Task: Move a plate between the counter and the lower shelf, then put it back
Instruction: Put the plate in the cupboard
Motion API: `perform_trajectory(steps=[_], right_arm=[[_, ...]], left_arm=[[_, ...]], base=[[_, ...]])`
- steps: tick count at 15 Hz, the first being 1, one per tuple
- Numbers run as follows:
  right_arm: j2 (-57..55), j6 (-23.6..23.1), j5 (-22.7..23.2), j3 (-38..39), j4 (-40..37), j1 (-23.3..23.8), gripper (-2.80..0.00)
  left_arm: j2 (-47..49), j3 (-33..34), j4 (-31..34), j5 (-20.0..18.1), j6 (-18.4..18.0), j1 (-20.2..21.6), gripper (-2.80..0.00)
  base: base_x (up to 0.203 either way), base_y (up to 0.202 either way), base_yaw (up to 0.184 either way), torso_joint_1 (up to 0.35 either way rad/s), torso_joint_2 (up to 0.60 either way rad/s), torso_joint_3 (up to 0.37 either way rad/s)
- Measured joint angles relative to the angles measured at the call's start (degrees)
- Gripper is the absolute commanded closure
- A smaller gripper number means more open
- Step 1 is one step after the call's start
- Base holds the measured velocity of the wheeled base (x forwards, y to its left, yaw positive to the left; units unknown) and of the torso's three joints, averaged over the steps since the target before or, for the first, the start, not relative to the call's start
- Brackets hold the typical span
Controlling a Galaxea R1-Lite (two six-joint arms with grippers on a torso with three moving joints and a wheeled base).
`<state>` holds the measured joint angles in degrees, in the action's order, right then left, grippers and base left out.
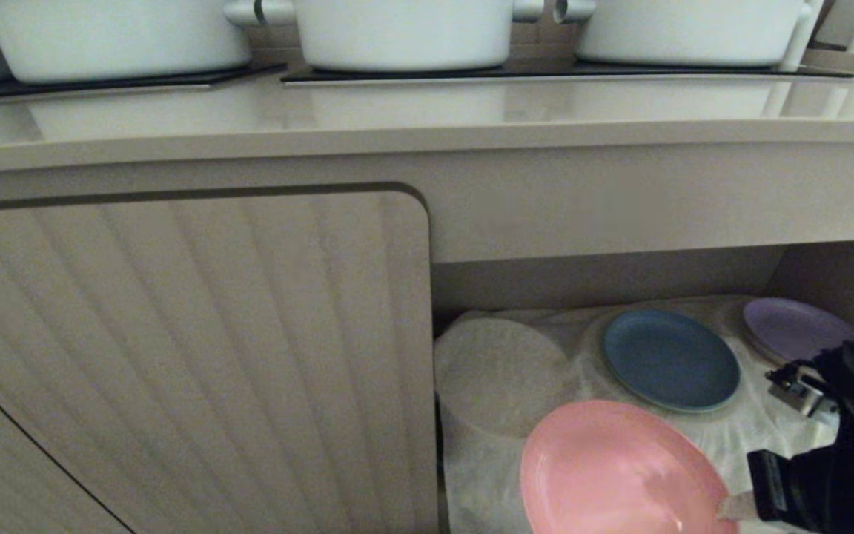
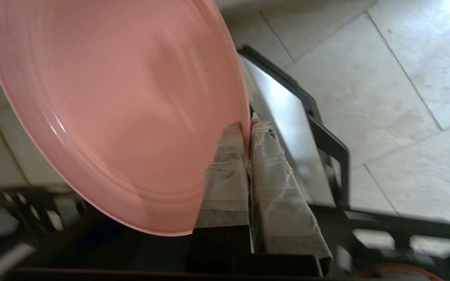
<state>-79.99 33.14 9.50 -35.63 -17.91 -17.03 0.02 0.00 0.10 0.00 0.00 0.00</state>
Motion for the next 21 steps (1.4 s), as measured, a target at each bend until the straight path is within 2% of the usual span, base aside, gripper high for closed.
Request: perform_trajectory(steps=[6, 11, 16, 21], right_arm=[[-9.76, 2.20, 0.63, -2.27, 9.74, -0.09, 0.00], [-17.41, 4.84, 0.43, -8.32, 11.91, -0.02, 0.00], [-23.94, 5.29, 0.48, -13.26, 14.23, -0.09, 0.00], [-29.38, 8.34, 0.37, -16.69, 17.66, -0.11, 0.00]], left_arm=[[0.00, 0.00, -0.01, 0.00, 0.00, 0.00, 0.00], [0.00, 0.00, 0.00, 0.00, 0.00, 0.00, 0.00], [0.00, 0.00, 0.00, 0.00, 0.00, 0.00, 0.00], [0.00, 0.00, -0.01, 0.00, 0.02, 0.00, 0.00]], base=[[0.000, 0.000, 0.000, 0.000, 0.00, 0.000], [0.000, 0.000, 0.000, 0.000, 0.00, 0.000], [0.000, 0.000, 0.000, 0.000, 0.00, 0.000], [0.000, 0.000, 0.000, 0.000, 0.00, 0.000]])
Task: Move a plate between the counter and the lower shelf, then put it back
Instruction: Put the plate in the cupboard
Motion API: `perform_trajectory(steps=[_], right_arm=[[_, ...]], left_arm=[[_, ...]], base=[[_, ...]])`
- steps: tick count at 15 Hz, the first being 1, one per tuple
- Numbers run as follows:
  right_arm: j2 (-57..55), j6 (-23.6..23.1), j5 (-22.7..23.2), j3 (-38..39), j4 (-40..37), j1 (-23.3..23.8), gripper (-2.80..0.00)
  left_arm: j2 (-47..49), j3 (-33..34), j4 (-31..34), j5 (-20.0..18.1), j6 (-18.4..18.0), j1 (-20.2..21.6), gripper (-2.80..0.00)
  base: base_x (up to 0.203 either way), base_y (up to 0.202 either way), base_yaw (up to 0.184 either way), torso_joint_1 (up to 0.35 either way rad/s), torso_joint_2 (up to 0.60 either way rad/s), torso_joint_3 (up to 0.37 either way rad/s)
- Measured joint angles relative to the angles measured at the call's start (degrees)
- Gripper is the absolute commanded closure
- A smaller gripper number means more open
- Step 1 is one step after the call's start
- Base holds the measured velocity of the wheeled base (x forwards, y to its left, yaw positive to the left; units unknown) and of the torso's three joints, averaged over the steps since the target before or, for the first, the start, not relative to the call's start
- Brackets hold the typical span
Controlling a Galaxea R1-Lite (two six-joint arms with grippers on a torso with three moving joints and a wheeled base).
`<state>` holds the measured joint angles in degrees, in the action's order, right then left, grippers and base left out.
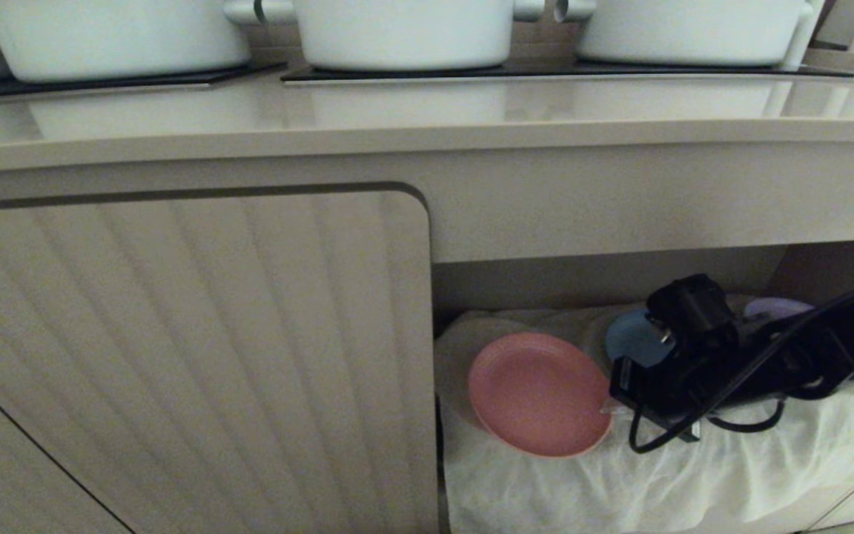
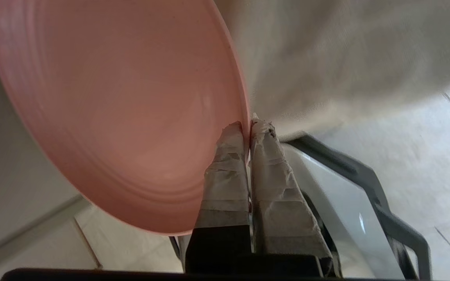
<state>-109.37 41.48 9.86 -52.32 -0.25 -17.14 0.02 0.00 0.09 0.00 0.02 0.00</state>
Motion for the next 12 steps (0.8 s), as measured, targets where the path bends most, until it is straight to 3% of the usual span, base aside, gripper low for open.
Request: perform_trajectory(steps=[12], right_arm=[[-7.61, 0.12, 0.17, -6.12, 3.30, -0.07, 0.00]], left_arm=[[0.00, 0.00, 0.01, -0.02, -0.02, 0.00, 0.00]], base=[[0.000, 0.000, 0.000, 0.000, 0.00, 0.000]])
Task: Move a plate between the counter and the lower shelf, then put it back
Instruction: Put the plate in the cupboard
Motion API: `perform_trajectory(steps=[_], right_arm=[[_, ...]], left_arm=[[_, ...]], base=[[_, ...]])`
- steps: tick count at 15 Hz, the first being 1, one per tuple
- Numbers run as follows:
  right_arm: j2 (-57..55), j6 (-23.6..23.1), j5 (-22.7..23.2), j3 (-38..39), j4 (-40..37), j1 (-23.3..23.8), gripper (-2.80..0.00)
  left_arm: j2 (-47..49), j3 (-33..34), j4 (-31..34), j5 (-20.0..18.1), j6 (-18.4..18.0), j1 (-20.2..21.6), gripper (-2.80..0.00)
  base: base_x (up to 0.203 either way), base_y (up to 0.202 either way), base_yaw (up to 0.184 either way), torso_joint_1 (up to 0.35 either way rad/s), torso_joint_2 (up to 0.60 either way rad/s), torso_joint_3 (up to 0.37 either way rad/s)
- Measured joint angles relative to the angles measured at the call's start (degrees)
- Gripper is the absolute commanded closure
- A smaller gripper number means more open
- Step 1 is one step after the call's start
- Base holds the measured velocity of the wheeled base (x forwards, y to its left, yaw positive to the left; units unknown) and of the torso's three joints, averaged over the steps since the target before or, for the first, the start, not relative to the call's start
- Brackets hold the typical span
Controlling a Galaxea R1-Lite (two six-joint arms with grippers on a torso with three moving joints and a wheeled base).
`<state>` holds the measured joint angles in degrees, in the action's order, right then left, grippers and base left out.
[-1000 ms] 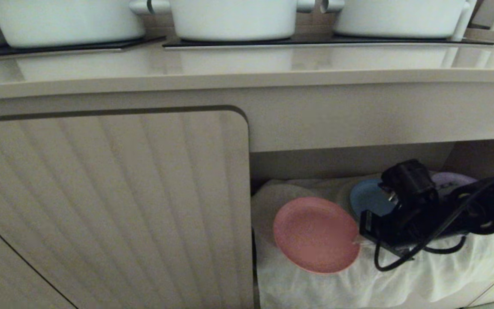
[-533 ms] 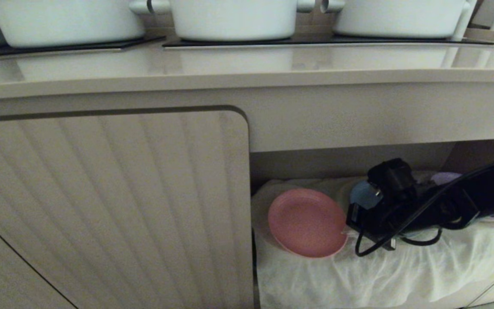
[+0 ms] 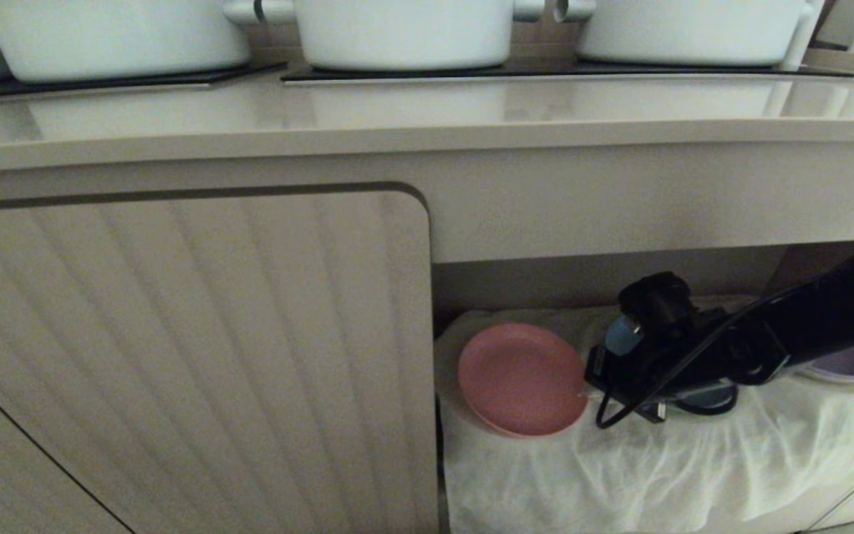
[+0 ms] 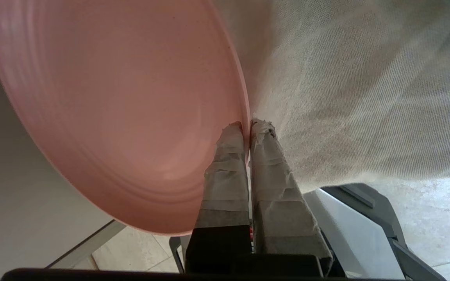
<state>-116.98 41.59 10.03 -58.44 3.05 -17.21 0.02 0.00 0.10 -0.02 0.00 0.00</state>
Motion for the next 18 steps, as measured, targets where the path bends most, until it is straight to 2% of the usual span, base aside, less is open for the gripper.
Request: perform_trajectory(steps=[5, 18], right_arm=[[-2.13, 2.82, -0.10, -1.96, 0.25, -0.35, 0.00], [-3.74, 2.89, 0.00, -3.30, 0.23, -1.24, 0.00]], left_arm=[[0.00, 0.00, 0.00, 0.02, 0.02, 0.00, 0.00], [0.00, 0.00, 0.00, 0.00, 0.00, 0.00, 0.00]], base=[[0.000, 0.000, 0.000, 0.000, 0.00, 0.000], [0.000, 0.000, 0.000, 0.000, 0.00, 0.000]])
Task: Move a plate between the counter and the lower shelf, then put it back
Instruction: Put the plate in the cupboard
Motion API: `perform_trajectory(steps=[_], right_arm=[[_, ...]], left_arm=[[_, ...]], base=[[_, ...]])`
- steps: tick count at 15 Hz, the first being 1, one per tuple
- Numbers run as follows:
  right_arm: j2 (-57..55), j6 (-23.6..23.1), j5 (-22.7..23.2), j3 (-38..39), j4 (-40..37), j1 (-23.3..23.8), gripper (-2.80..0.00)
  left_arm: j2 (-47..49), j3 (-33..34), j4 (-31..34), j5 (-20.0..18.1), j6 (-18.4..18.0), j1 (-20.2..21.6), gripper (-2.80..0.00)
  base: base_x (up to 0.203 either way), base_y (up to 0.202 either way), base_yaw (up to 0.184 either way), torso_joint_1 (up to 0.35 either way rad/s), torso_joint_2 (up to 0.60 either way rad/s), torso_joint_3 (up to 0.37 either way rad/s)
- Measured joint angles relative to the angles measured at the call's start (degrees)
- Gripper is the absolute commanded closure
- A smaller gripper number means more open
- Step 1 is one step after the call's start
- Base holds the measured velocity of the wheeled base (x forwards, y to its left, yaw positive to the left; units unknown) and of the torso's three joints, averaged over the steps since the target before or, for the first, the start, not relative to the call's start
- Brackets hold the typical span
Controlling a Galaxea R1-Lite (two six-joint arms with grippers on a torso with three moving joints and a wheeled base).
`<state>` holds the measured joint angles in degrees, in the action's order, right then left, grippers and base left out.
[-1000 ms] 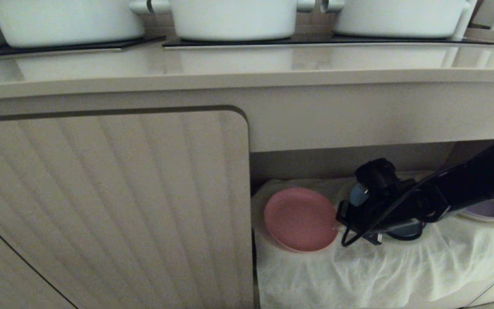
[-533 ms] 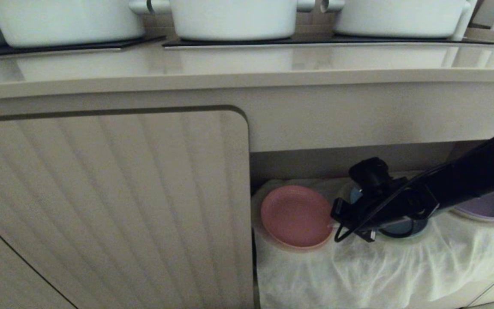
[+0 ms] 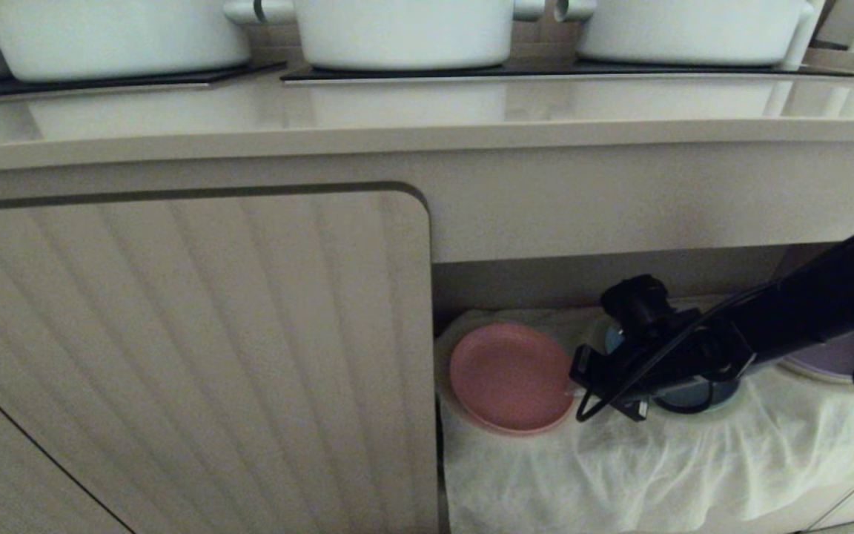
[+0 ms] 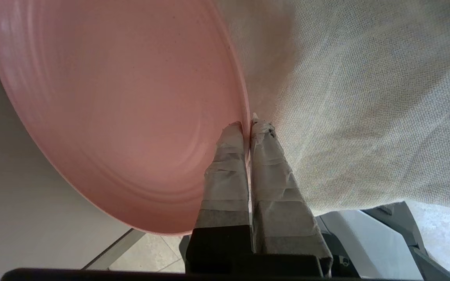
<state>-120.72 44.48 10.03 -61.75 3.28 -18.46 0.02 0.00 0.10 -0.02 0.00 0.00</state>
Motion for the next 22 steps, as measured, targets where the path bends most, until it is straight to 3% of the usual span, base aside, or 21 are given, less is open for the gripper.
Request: perform_trajectory(steps=[10, 11, 22], right_arm=[[0.05, -0.05, -0.12, 0.04, -0.06, 0.02, 0.00], [0.02, -0.11, -0.09, 0.04, -0.04, 0.02, -2.80], [0.69, -0.47, -0.22, 0.32, -0.69, 0.02, -2.80]], left_arm=[[0.00, 0.00, 0.00, 0.02, 0.00, 0.00, 0.00], [0.00, 0.00, 0.00, 0.02, 0.00, 0.00, 0.00], [0.00, 0.00, 0.00, 0.02, 0.00, 0.00, 0.00]], base=[[0.000, 0.000, 0.000, 0.000, 0.00, 0.000], [0.000, 0.000, 0.000, 0.000, 0.00, 0.000], [0.000, 0.000, 0.000, 0.000, 0.00, 0.000]])
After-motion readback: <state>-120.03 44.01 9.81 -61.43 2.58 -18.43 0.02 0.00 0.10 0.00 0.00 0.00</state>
